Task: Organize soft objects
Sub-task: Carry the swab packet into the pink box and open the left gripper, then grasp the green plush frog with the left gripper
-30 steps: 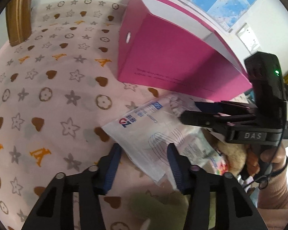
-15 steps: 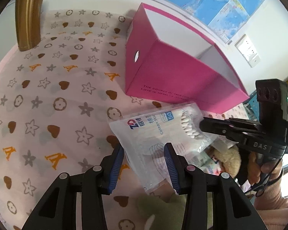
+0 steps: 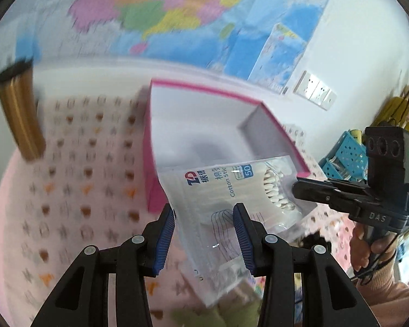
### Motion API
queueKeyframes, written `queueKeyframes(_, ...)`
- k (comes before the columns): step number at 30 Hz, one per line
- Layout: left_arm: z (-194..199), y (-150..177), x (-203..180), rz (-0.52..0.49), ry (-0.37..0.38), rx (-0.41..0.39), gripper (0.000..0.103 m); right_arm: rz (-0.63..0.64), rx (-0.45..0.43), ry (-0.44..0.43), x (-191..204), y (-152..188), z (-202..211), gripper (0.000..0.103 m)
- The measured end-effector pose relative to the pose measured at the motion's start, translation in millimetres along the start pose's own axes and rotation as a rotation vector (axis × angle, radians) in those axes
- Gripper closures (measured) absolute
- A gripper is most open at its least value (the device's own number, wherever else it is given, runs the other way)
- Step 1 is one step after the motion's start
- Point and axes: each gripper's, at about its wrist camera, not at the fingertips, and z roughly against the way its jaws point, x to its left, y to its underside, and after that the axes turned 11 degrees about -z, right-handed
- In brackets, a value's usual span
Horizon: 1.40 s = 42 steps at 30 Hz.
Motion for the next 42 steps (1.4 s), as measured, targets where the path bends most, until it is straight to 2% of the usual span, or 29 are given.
queueKeyframes(4, -3.6, -31.2, -6.4, -0.044, -0.026, -0.026, 0.060, 0.010, -0.068, 0.007, 0.2, -20.0, 14.1, 0.094)
queueKeyframes(10, -28.7, -65.3, -6.9, -0.101, -0.079, -0.018, 0.060, -0.038, -0.093, 0.030, -26.3, -44.3, 2.9, 0.094)
queueKeyframes(16, -74.1, -73.1, 5.2, -0.090, -0.080, 0.083, 0.060, -0.111, -0.048, 0.077, -61.2, -59.9, -28.8, 0.094)
queueKeyframes(22, -104.9, -67.9, 9.2, -0.104, -0.157, 0.160, 0.059, -0.168, 0.025, 0.107, -85.3, -60.6, -59.9, 0.092)
queueKeyframes(24, -109.3, -66.5, 9.8, -0.104, -0.183, 0.175, 0.056, -0.180, 0.044, 0.128, -89.7, -59.5, -67.4, 0.086)
queueKeyframes(27, -109.2, -65.0, 7.7, -0.113, -0.220, 0.169, 0.054, -0.182, 0.062, 0.156, -92.7, -58.5, -75.2, 0.083)
queueKeyframes(30, -105.3, -65.8, 4.0, -0.126, -0.253, 0.161, 0.043, -0.181, 0.084, 0.171, -92.8, -57.1, -81.9, 0.080)
queueKeyframes(36, -81.7, -65.9, -1.4, -0.140, -0.331, 0.089, 0.043, -0.174, 0.058, 0.202, -88.6, -54.3, -73.9, 0.075)
queueKeyframes(40, -47.0, -54.3, -8.1, -0.152, -0.260, 0.014, 0.042, -0.134, 0.019, 0.142, -68.5, -45.4, -46.3, 0.074)
queueKeyframes(41, -40.3, -50.5, -9.2, -0.156, -0.236, 0.002, 0.041, -0.110, 0.008, 0.121, -59.8, -40.7, -36.8, 0.071)
queueKeyframes(42, -31.8, -44.9, -9.3, -0.155, -0.208, -0.012, 0.041, -0.090, -0.002, 0.098, -52.9, -35.7, -27.9, 0.063)
